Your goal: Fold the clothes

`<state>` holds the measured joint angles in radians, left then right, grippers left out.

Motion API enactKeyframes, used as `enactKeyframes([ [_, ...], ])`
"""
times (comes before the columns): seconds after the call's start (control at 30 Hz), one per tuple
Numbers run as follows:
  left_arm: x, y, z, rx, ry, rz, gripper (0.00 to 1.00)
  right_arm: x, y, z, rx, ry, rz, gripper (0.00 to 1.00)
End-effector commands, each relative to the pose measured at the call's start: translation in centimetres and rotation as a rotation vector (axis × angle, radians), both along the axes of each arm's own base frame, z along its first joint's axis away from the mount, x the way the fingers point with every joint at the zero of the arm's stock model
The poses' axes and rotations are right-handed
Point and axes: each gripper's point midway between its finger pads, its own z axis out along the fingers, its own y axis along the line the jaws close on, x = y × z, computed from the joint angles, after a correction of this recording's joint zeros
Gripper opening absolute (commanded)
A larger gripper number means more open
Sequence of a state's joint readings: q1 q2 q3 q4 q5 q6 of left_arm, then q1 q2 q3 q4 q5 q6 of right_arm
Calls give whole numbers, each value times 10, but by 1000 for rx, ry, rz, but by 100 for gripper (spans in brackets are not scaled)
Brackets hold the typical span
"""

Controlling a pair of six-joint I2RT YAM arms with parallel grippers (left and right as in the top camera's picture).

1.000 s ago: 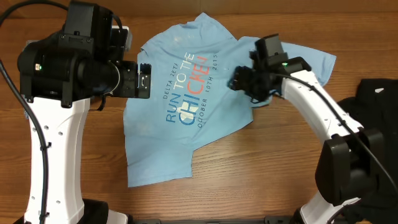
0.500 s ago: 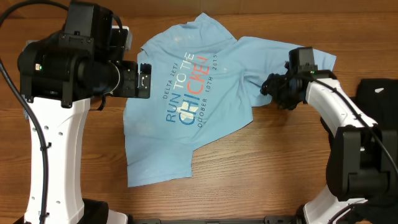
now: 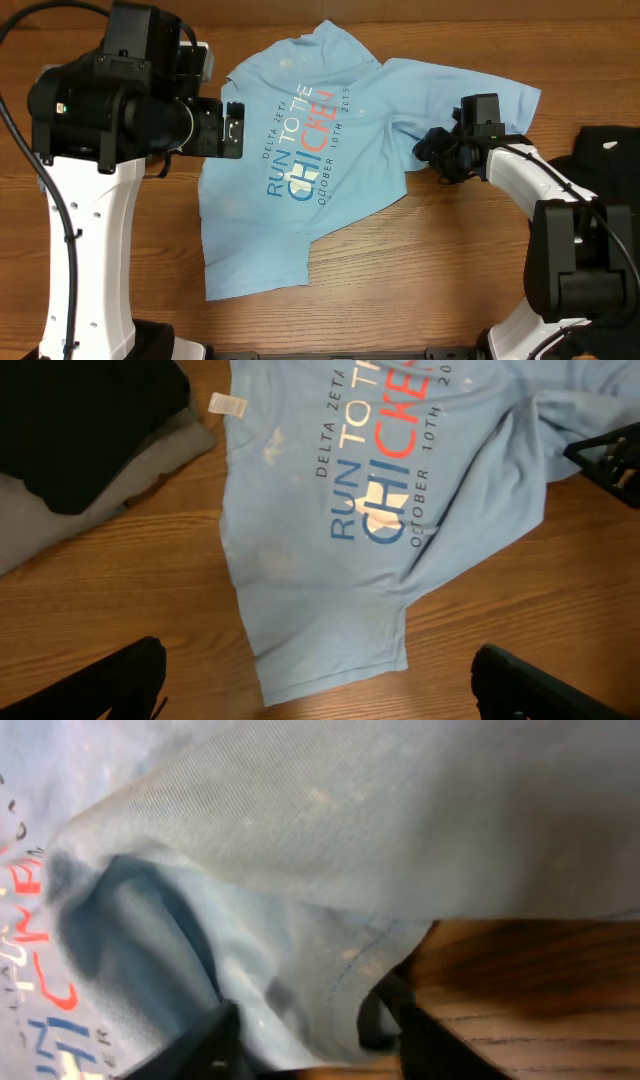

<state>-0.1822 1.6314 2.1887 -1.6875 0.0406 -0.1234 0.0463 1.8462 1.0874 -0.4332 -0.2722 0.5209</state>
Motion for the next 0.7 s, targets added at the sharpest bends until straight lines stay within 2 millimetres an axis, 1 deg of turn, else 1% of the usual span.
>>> enactKeyframes([
  [0.0, 0, -6, 1, -24, 1, -26, 100, -13, -12, -23, -58, 43, -26, 58],
  [0.03, 0, -6, 1, -24, 1, -26, 100, -15, -12, -25, -59, 45, -26, 57],
  [0.07, 0, -6, 1, -24, 1, -26, 100, -15, -12, -26, -58, 42, -26, 53],
  [0.1, 0, -6, 1, -24, 1, -26, 100, -14, -11, -25, -54, 36, -25, 47],
  [0.13, 0, -6, 1, -24, 1, -26, 100, -13, -11, -25, -54, 36, -25, 43],
  [0.17, 0, -6, 1, -24, 1, -26, 100, -13, -11, -25, -54, 36, -24, 33],
  [0.23, 0, -6, 1, -24, 1, -26, 100, -13, -10, -24, -51, 34, -18, 19],
  [0.27, 0, -6, 1, -25, 2, -26, 100, -13, -8, -22, -53, 25, 18, 10],
  [0.3, 0, -7, 1, -27, 2, -27, 100, -15, -9, -19, -70, 24, 56, 4],
  [0.37, 0, -7, 1, -30, 2, -29, 100, -18, -14, -2, -92, 23, 88, 4],
  [0.4, 0, -7, 1, -29, 2, -28, 100, -18, -14, 3, -96, 22, 94, 4],
  [0.43, 0, -7, 1, -29, 2, -29, 100, -21, -19, 16, -118, 18, 104, 4],
  [0.47, 0, -7, 1, -29, 2, -29, 100, -32, -30, 41, -173, 28, 95, 4],
  [0.5, 0, -7, 1, -29, 2, -29, 100, -37, -35, 49, -196, 40, 87, 4],
  [0.53, 0, -7, 1, -28, 2, -29, 100, -57, -51, 70, -273, 87, 59, 4],
  [0.57, 0, -7, 1, -28, 2, -28, 100, -66, -58, 77, -305, 113, 48, 4],
  [0.6, 0, -7, 1, -28, 2, -29, 100, -90, -70, 94, -361, 175, 29, 4],
  [0.63, 0, -7, 1, -27, 1, -31, 100, -107, -77, 104, -385, 223, 11, 4],
  [0.67, 0, -6, 1, -23, 0, -29, 100, -129, -86, 113, -426, 289, -23, 4],
])
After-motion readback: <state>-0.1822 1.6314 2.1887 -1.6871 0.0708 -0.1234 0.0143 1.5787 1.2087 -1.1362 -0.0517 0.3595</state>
